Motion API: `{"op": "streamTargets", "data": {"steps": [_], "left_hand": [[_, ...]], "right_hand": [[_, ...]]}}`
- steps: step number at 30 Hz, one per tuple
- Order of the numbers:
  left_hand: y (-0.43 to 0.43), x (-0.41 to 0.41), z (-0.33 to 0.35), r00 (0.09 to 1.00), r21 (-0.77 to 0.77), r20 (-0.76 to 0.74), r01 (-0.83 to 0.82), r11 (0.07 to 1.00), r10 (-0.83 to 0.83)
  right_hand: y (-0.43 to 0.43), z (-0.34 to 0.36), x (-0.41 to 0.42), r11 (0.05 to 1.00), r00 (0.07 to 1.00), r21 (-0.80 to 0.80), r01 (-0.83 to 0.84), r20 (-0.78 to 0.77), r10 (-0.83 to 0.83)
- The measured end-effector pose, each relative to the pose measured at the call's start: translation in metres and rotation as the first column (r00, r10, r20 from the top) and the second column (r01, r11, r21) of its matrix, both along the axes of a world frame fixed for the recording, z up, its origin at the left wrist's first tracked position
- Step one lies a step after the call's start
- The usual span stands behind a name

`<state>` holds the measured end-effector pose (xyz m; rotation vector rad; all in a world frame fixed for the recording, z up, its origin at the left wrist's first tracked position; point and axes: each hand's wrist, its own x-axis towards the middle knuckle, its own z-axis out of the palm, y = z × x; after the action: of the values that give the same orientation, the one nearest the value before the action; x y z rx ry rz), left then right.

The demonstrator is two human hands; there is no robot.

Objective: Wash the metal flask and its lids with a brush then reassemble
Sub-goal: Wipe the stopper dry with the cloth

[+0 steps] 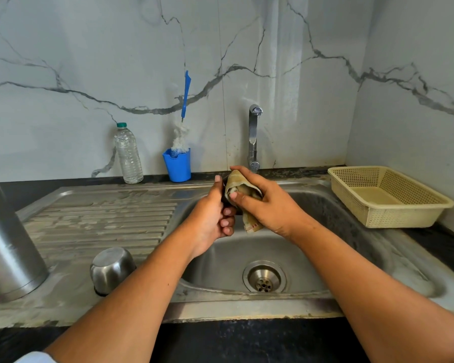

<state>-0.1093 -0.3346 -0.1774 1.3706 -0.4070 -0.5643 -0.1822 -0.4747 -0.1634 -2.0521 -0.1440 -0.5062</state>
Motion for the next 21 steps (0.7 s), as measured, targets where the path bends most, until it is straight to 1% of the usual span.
{"op": "streamTargets", "data": {"steps": [3,6,7,8,11,13,14,17,19,21], "left_hand": [[-0.002,-0.002,-0.002,0.997,0.069,0.08,0.001,0.998,-0.007],[-0.003,-0.005,-0.005,0.98,0.142,0.199,-0.027,0.989,-0.002],[-0.004,-0.007,-0.005,0.966,0.189,0.257,-0.04,0.981,-0.01],[-0.004,-0.008,-0.005,0.948,0.246,0.318,-0.059,0.968,-0.023],[-0.003,-0.011,-0.004,0.887,0.39,0.454,-0.108,0.915,-0.089],[-0.001,-0.011,-0.003,0.823,0.466,0.547,-0.143,0.873,-0.157],[-0.001,-0.01,-0.003,0.776,0.505,0.597,-0.165,0.847,-0.205],[-0.002,-0.012,-0.002,0.599,0.585,0.721,-0.256,0.769,-0.349],[-0.003,-0.013,-0.002,0.499,0.583,0.771,-0.3,0.755,-0.396],[-0.003,-0.015,-0.002,0.436,0.562,0.801,-0.311,0.767,-0.41]], "right_hand": [[-0.001,0.0,0.003,0.995,0.995,0.003,0.102,0.013,-0.102],[-0.002,0.001,0.004,0.991,0.991,0.027,0.134,0.015,-0.134],[-0.003,0.001,0.003,0.989,0.99,0.022,0.143,0.007,-0.143],[-0.003,0.002,0.004,0.988,0.989,0.023,0.15,-0.011,-0.15],[-0.006,0.0,0.004,0.987,0.987,0.097,0.131,-0.105,-0.121],[-0.01,-0.001,0.002,0.984,0.978,0.141,0.109,-0.193,-0.081],[-0.011,-0.002,-0.001,0.979,0.966,0.178,0.1,-0.255,-0.052],[-0.016,-0.001,-0.005,0.925,0.897,0.356,0.133,-0.44,0.04],[-0.021,-0.002,-0.004,0.88,0.847,0.442,0.175,-0.523,0.095],[-0.024,-0.003,-0.002,0.856,0.806,0.482,0.187,-0.573,0.146]]}}
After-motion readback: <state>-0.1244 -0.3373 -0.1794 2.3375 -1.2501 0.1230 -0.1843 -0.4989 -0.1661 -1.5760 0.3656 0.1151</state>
